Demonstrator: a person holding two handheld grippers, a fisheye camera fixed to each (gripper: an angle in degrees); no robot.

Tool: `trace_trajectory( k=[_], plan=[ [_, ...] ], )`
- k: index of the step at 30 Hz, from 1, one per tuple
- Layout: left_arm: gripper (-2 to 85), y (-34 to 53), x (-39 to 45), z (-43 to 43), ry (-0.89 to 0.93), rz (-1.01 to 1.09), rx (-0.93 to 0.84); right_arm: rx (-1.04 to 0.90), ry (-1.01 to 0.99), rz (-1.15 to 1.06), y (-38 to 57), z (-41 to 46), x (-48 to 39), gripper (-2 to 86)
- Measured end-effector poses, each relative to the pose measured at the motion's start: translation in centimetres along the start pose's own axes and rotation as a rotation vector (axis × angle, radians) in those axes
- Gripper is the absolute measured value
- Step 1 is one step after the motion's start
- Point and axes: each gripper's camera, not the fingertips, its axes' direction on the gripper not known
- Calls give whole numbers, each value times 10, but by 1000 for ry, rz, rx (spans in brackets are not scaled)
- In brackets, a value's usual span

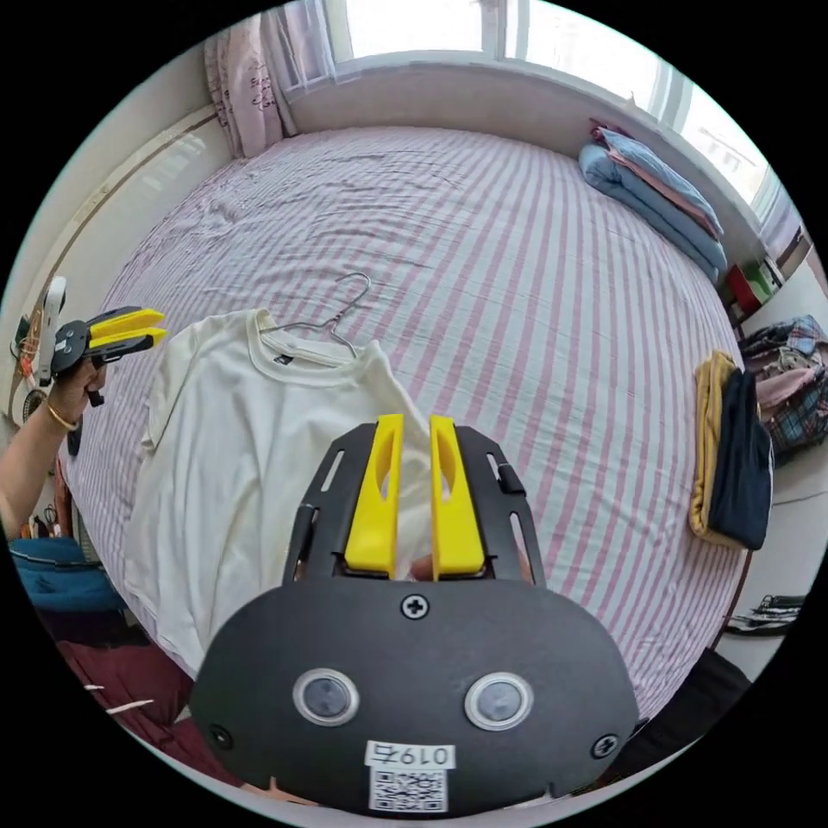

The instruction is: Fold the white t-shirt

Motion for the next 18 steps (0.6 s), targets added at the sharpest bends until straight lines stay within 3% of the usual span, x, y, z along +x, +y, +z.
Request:
trace_trajectory(
  k=[8, 18],
  plan=[
    [86, 12, 19, 51, -2, -163, -137, -99, 176, -319, -84, 84, -108, 75],
    [74, 33, 2, 79, 119, -343, -257, -189, 143, -234, -97, 127, -126, 62]
  ],
)
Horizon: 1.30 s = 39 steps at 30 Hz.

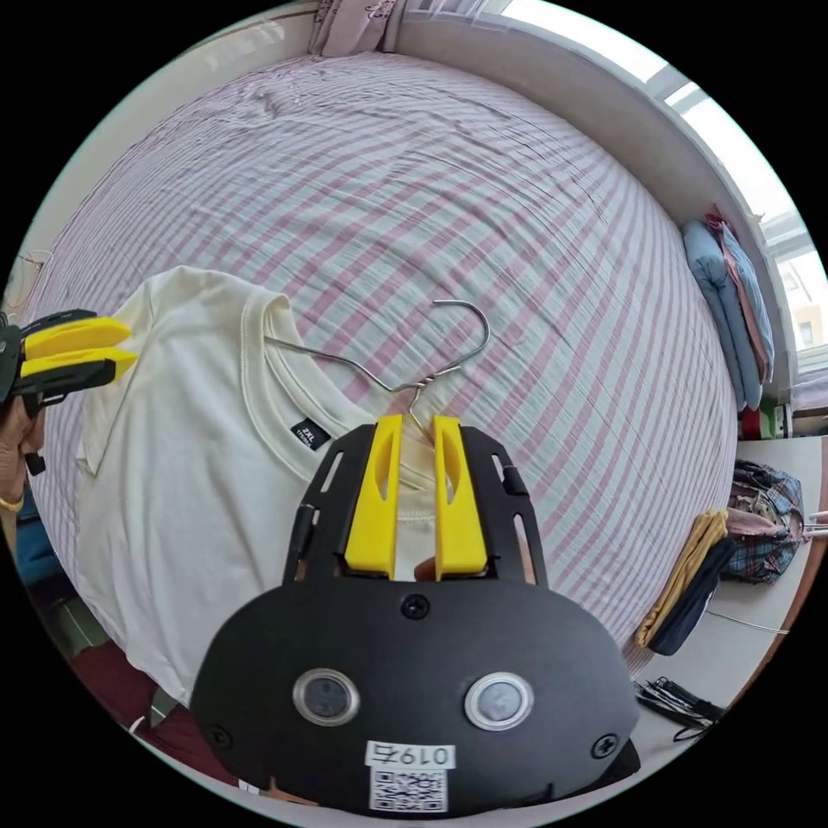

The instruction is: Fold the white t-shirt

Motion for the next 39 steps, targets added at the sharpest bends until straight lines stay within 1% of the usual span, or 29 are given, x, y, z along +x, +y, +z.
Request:
trace_trajectory(
  k=[3, 8, 11, 24, 30, 36, 37, 39],
  plan=[
    [73, 8, -9, 1, -1, -42, 14, -9, -19, 62, -5, 3, 1, 53],
    [73, 15, -10, 12, -30, -44, -8, 8, 99, 9, -8, 6, -28, 21],
    [73, 16, -9, 19, -53, -44, -8, 10, 95, 37, -9, 8, -32, 4],
    [74, 12, -4, 39, -122, -40, -34, 92, 122, 61, 16, -11, -29, -8],
    [73, 1, 6, 54, -142, -14, -76, 116, 101, 152, 41, -13, -3, -9],
    [71, -4, 15, 57, -147, -15, -77, 153, 4, 308, 56, -10, 23, -9],
    [70, -4, 16, 57, -148, -15, -76, 166, -53, 368, 59, -9, 30, -9],
    [66, -7, 19, 57, -148, -11, -82, 171, -53, 364, 60, -6, 29, -9]
  ],
)
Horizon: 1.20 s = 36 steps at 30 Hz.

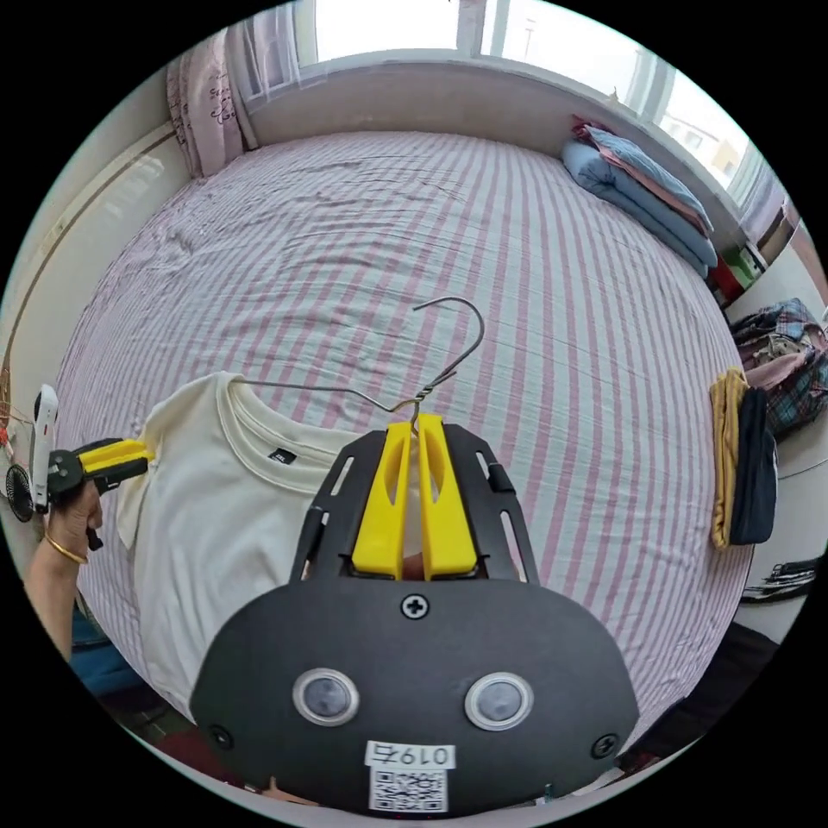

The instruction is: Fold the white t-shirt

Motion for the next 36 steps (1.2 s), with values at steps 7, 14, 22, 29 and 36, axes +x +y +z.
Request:
trace_trajectory(
  k=[7, 14, 22, 29, 36],
  plan=[
    [37, -20, 5, -50, 31, 4, 161, 10, 48, -168, -3, 4, -20, -8],
    [31, -54, 48, -55, -15, 119, 144, -72, 143, -263, -17, 28, -44, -1],
    [42, -39, 16, -64, -113, -13, 51, -88, 161, -243, -22, 40, -43, 4],
    [21, -46, 1, -94, -232, -98, 110, -94, 134, -222, -24, 40, -28, -4],
    [13, -90, 60, -55, 41, 20, 148, -40, 114, -163, -14, 32, -13, -8]
  ],
)
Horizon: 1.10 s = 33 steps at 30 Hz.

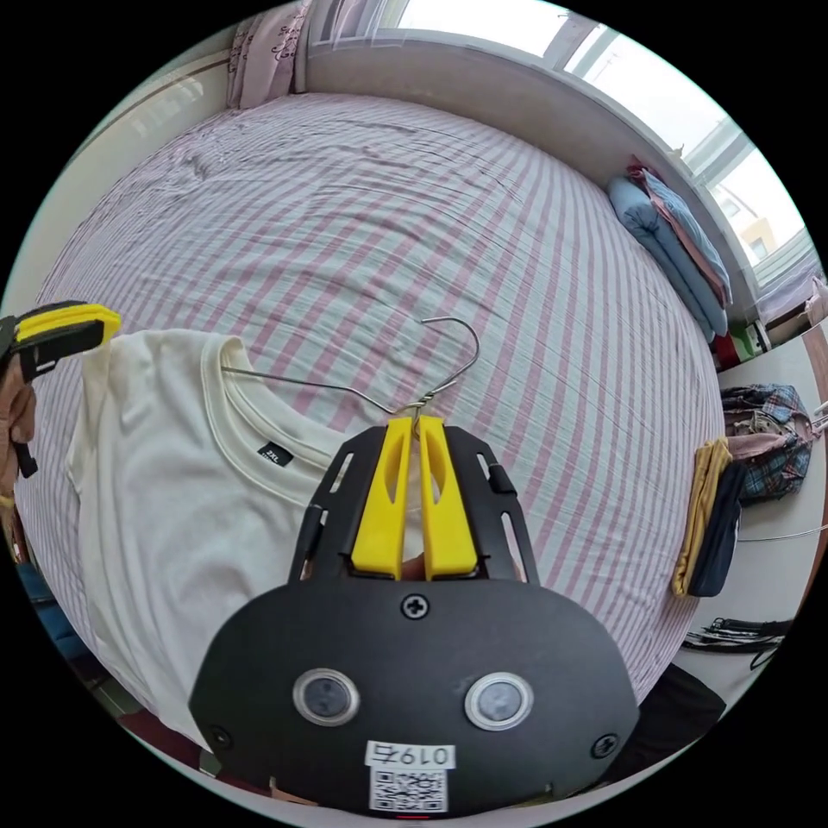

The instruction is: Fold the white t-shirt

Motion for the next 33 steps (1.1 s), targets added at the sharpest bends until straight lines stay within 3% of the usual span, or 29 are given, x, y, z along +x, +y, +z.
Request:
trace_trajectory(
  k=[9, 18, 25, 33],
  plan=[
    [8, -14, 4, 43, -98, 52, -118, 1, 16, 197, 34, 2, 61, -10],
    [8, -22, 3, 37, -139, 65, -108, 108, -185, 449, 53, -4, 110, -10],
    [9, -20, -18, 27, -81, 45, -67, 151, -264, 388, 26, 1, 100, -9],
    [9, -23, -41, 14, -62, 58, -72, 14, -98, 136, -2, 12, 77, 0]
  ],
)
